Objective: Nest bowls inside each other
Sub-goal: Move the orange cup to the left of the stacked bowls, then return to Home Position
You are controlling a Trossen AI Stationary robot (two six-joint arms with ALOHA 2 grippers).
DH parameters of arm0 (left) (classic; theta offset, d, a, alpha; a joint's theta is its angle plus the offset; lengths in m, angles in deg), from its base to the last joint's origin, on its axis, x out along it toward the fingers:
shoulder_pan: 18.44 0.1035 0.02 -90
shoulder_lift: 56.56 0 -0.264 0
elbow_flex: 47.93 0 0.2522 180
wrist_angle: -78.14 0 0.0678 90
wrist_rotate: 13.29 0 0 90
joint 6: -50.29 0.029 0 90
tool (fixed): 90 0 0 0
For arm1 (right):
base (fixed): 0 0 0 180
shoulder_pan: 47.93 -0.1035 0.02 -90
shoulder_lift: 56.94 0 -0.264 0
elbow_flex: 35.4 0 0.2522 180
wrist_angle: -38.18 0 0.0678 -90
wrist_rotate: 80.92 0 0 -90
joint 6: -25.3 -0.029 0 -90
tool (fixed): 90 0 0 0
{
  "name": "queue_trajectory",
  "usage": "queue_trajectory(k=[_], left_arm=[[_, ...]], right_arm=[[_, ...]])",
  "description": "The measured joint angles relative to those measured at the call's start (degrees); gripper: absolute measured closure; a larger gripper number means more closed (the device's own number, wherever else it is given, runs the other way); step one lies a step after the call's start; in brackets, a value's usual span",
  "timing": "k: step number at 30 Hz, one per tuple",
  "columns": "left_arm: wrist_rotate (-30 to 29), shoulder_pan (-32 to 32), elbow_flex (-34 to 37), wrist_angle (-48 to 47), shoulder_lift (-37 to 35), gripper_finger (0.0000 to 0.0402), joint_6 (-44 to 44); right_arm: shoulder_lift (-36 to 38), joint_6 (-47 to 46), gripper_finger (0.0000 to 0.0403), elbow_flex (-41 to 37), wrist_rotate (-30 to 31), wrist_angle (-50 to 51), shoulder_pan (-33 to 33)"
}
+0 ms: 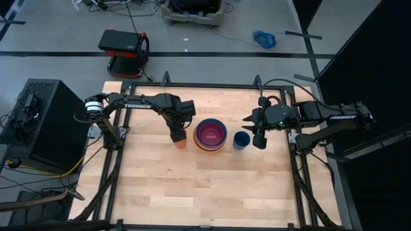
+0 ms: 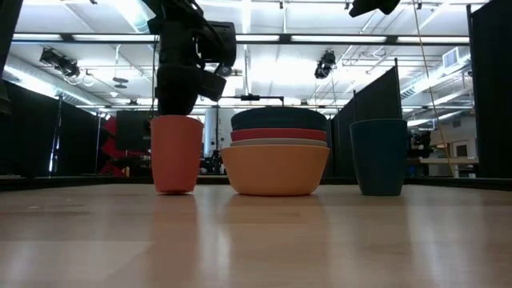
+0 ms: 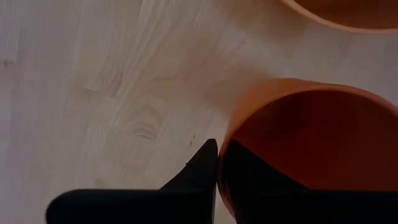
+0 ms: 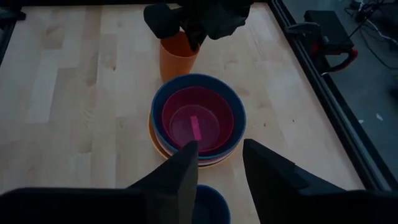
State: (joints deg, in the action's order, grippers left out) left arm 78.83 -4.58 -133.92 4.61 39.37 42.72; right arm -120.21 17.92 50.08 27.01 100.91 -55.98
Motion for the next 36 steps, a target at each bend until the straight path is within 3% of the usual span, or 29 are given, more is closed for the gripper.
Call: queue_trajectory(k=[21,36], left_arm=[[0.1,0.0,0.0,-0.5,0.0,0.0378,-0.5],[0.1,-0.3,-5.4,-3.7,0.1,0.0327,-0.5]], right_arm=[[0.0,0.2,0.0288,0.0,0.1,0.0,0.0],[0.0,0.5,0.0277,0.0,0.1,0.1,1.8]])
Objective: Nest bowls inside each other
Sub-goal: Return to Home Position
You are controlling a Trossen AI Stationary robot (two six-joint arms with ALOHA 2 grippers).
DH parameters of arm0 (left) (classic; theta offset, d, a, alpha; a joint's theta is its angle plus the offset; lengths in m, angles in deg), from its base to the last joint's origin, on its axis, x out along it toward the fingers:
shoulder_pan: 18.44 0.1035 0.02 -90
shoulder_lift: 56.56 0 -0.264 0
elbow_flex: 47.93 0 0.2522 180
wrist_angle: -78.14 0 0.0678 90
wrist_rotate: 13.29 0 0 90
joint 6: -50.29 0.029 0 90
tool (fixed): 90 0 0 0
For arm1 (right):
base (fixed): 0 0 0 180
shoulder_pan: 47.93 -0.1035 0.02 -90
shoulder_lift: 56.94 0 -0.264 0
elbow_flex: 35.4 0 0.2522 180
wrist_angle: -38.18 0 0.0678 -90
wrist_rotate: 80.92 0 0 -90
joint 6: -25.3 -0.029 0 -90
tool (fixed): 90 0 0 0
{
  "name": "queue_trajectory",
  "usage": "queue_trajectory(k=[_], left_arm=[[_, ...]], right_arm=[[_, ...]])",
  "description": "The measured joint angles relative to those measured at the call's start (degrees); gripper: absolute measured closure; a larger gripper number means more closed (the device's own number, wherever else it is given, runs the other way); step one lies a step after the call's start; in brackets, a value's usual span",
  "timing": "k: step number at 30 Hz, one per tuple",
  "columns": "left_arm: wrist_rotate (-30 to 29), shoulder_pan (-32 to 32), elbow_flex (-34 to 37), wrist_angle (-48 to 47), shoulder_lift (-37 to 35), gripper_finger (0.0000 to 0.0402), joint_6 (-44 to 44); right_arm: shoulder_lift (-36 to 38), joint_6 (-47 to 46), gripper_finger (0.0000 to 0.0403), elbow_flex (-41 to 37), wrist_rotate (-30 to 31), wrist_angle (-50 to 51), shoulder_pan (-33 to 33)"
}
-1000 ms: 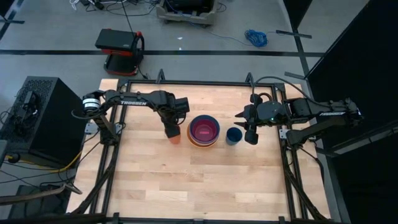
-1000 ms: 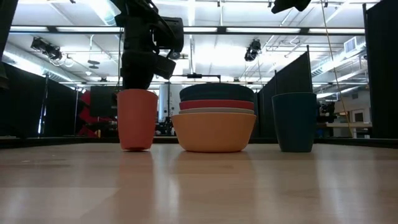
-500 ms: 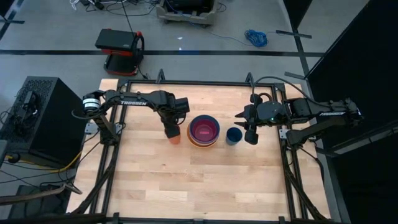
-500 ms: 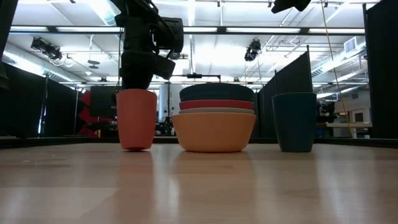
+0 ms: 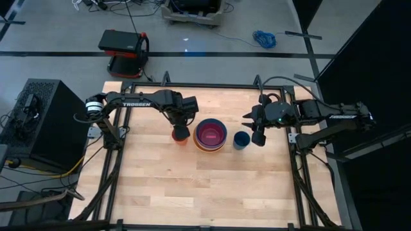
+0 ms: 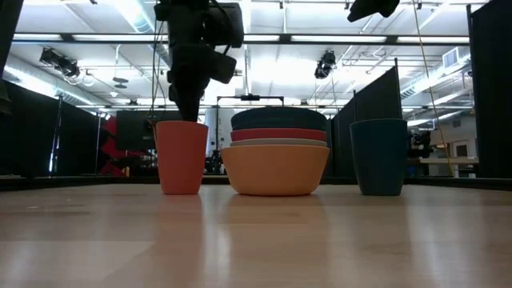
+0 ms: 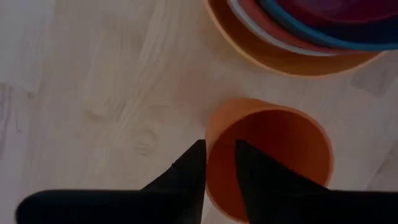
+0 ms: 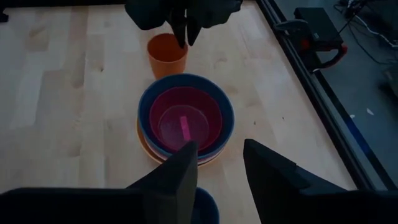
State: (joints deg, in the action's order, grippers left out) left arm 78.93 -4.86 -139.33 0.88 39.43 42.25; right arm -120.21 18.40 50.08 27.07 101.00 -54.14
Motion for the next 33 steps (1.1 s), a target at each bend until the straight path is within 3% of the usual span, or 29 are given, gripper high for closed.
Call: queue_trajectory(k=[9,17,21,33], left_arm=[[0.0,-0.2,-1.6,-0.3,-0.8,0.0296,1.7],[0.0,-0.3,-1.6,5.5,-8.8,0.0301,5.0],[0.0,-1.5,-1.1,9.6,-14.4,0.0313,6.3],[-0.1,-9.1,6.5,21.5,-29.6,0.0352,7.4]], right_arm=[[0.0,1.2,0.0267,0.0,0.0,0.1,0.4],[0.0,1.7,0.0261,0.0,0.0,0.1,0.4],[0.8,2.8,0.0278,-0.6,-0.1,-0.7,0.9],[15.8,4.2,0.0367,-12.1,-1.7,-14.6,1.2]])
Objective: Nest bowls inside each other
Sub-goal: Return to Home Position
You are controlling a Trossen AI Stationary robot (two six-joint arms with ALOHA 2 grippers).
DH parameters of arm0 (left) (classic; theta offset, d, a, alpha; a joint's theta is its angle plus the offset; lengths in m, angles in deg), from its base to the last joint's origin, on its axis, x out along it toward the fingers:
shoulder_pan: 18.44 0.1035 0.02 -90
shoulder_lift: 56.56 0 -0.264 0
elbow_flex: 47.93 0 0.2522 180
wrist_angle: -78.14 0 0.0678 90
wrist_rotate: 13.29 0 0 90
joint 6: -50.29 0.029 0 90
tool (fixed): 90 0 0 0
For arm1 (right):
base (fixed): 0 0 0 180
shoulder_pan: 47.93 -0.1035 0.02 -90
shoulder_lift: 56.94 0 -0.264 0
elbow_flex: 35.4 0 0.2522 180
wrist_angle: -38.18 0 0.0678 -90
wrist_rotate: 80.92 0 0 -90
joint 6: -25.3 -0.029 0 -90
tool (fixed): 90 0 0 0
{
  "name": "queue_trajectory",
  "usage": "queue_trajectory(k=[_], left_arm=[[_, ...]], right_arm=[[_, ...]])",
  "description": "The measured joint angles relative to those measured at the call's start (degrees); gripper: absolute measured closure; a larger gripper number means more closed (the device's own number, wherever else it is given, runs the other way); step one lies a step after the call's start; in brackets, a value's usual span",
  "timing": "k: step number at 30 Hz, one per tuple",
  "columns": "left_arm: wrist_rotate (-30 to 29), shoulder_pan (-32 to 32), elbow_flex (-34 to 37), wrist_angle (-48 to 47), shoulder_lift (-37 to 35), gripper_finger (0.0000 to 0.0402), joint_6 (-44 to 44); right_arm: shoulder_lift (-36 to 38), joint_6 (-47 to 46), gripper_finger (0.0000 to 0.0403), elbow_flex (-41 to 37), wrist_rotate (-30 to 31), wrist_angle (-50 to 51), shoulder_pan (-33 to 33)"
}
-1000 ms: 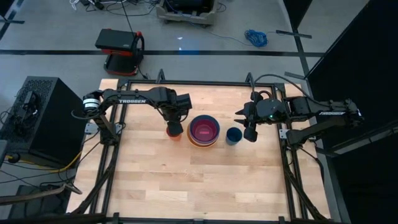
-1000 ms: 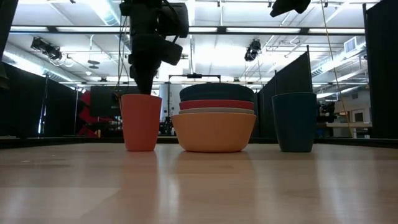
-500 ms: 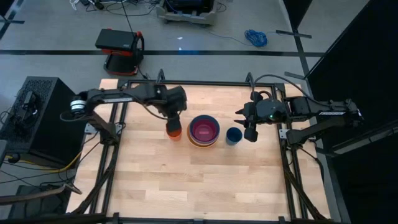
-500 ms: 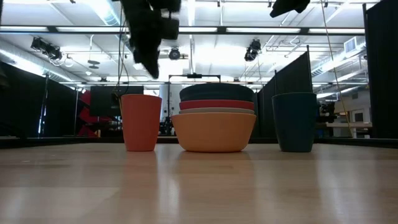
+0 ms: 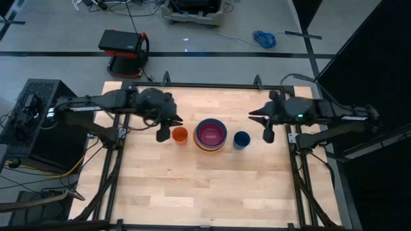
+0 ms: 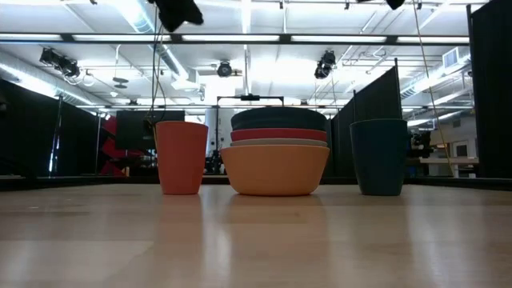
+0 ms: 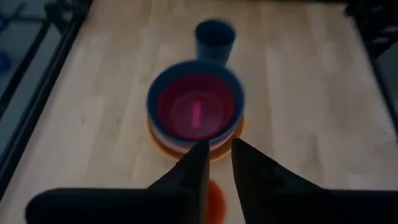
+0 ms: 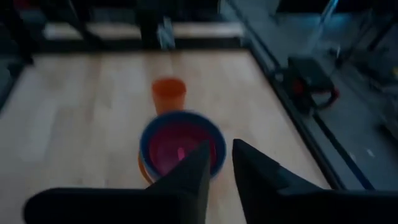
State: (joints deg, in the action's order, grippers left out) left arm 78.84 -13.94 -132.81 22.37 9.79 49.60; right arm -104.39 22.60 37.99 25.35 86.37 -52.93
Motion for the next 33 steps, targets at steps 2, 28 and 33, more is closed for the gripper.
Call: queue_trajectory(k=[2,28,33], left_arm=[[0.0,-1.3,1.3,2.0,-2.5,0.0358,0.2],[-2.0,-11.1,31.1,26.4,-30.5,0.0401,2.5],[-2.4,-11.8,37.6,30.3,-36.2,0.0402,2.0]], right_arm=[[2.5,0.2,0.0382,-1.9,-0.3,-2.3,0.1],[23.5,4.4,0.04,-30.7,-8.8,-29.2,0.0],[25.5,5.2,0.0401,-35.1,-9.4,-32.2,0.0]])
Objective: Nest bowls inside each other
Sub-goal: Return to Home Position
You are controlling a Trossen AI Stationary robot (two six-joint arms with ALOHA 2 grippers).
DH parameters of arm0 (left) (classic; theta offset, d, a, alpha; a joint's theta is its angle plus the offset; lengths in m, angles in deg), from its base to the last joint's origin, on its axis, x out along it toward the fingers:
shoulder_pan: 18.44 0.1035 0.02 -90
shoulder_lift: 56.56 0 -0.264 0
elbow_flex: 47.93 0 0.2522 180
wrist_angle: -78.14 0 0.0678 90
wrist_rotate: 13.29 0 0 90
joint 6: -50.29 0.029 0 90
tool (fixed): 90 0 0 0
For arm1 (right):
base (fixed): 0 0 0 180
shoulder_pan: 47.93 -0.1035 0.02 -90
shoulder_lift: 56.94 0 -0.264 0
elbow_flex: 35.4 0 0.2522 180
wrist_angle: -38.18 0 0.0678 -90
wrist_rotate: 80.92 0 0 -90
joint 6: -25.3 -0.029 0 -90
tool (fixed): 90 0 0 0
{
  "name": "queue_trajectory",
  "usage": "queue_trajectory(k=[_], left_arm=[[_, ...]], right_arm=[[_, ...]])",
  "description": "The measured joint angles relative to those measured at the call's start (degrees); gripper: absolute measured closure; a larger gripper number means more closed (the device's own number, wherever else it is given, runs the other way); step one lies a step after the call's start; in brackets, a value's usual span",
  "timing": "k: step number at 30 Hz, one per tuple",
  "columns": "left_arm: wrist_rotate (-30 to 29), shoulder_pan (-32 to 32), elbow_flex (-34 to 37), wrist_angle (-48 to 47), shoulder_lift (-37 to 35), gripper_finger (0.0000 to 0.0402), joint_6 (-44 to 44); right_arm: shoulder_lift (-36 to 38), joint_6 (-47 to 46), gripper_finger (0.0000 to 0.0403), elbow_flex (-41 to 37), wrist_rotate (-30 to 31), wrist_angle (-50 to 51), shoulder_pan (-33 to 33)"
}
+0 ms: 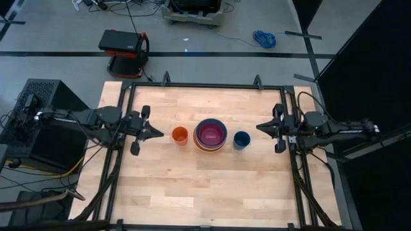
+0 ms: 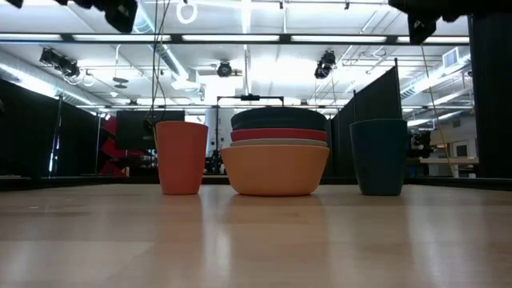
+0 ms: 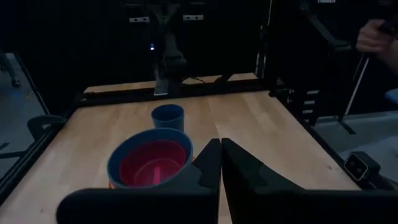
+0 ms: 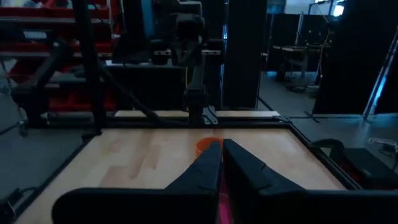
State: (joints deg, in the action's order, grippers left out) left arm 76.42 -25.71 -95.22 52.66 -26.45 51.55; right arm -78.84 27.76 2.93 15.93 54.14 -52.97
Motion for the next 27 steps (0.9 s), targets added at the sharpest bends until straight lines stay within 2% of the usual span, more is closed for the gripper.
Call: queue_trajectory(k=[14,27], left_arm=[[-2.8,0.1,11.3,1.8,-14.0,0.0402,3.0],[-8.1,0.1,17.0,2.8,-21.1,0.0402,7.5]], right_arm=[[9.3,4.3,0.0402,-7.4,0.5,-0.4,0.5],[16.5,5.0,0.0403,-11.4,0.5,-0.6,6.3]])
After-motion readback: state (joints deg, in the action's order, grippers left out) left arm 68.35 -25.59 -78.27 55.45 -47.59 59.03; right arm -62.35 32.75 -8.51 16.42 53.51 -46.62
